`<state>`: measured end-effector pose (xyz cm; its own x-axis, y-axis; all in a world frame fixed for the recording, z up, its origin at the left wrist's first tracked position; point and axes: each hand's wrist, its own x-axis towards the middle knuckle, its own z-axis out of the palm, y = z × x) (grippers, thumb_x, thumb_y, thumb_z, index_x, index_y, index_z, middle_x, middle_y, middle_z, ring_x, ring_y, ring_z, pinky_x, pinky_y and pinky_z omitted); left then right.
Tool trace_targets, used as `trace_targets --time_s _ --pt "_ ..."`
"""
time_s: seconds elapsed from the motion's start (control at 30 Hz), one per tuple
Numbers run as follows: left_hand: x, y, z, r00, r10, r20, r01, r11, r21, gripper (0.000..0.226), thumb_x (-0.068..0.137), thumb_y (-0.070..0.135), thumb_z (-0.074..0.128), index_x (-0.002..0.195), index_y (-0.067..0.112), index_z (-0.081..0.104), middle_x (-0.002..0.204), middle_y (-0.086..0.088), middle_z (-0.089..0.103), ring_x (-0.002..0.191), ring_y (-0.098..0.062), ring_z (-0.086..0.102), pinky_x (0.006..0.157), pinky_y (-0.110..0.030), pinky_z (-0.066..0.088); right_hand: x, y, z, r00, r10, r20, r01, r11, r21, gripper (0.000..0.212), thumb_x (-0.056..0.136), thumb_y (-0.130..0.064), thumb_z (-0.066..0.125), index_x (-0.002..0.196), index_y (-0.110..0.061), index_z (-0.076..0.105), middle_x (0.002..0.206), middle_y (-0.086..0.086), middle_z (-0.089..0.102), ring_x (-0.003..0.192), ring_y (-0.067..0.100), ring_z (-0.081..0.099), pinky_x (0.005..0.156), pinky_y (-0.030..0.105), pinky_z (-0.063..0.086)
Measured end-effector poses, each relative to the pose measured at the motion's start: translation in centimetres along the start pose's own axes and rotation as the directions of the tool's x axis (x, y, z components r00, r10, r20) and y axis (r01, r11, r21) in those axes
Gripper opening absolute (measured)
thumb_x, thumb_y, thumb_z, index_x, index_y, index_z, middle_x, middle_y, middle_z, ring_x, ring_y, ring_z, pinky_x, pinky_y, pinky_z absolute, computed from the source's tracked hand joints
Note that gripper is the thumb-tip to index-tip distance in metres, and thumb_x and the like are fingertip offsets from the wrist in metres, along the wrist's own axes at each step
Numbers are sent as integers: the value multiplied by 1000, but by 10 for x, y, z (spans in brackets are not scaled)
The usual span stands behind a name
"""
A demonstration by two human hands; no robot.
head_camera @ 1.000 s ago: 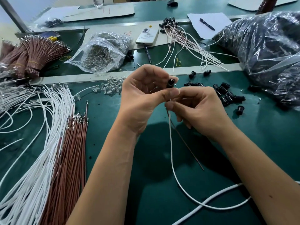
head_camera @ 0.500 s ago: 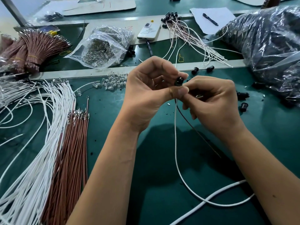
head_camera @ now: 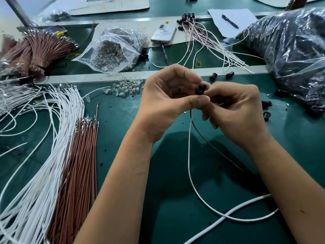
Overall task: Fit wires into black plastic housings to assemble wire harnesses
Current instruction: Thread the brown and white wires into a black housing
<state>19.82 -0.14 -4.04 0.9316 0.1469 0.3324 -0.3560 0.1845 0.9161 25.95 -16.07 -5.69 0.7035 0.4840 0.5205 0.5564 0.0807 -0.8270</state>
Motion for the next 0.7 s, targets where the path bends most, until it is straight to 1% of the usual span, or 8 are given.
trace_targets --time_s 0.07,0.17,0.23,0.33,0.4,0.47,0.6,0.7 --pt "0 -1 -1 1000 -7 -12 7 1000 7 34 68 -16 78 90 4 62 88 -13 74 80 -23 68 76 -33 58 1 1 0 1000 -15 10 15 1000 -13 16 91 -14 77 83 -28 72 63 2 64 40 17 52 40 25 38" --pt "0 -1 -1 999 -7 -41 8 1000 17 34 68 -17 79 91 3 62 88 -14 74 78 -20 68 74 -29 57 3 1 -1 997 -61 41 65 993 -95 17 94 -10 73 84 -23 71 68 5 63 48 9 58 49 17 41" --pt "0 -1 -1 998 -5 -57 7 1000 23 34 69 -17 78 90 3 62 87 -12 74 76 -19 69 73 -28 56 4 0 -1 993 -100 63 109 979 -169 16 97 -11 71 85 -22 71 71 5 63 54 12 61 54 21 43" --pt "0 -2 -2 998 12 -69 -10 999 30 34 68 -17 79 90 3 62 87 -11 74 79 -22 68 75 -32 57 4 -1 -1 988 -139 71 153 958 -244 17 99 -9 69 87 -21 70 72 5 63 60 18 64 56 28 46" --pt "0 -1 -2 997 29 -68 -27 999 37 35 68 -17 79 90 4 62 88 -11 74 80 -23 68 78 -35 58 4 -3 -1 985 -157 72 171 945 -280 20 98 -4 68 87 -21 69 73 5 63 61 18 63 55 31 48" --pt "1 0 -1 997 44 -63 -42 998 38 36 67 -18 79 89 4 62 87 -10 75 79 -21 68 78 -33 58 3 -4 -1 982 -173 80 189 931 -313 23 98 0 66 88 -20 69 75 5 63 63 16 64 55 32 50" --pt "0 0 -1 997 60 -48 -59 998 22 36 67 -21 78 88 4 61 86 -9 75 78 -18 69 76 -31 58 3 -5 -2 978 -187 90 207 899 -386 19 98 5 63 86 -5 74 77 7 63 67 17 63 56 35 51" --pt "0 0 0 996 72 -48 -70 997 29 37 67 -21 78 87 5 61 86 -9 75 78 -17 69 76 -30 58 3 -7 -2 976 -196 94 217 878 -426 19 98 6 61 84 -2 73 79 6 63 69 19 62 59 36 50"
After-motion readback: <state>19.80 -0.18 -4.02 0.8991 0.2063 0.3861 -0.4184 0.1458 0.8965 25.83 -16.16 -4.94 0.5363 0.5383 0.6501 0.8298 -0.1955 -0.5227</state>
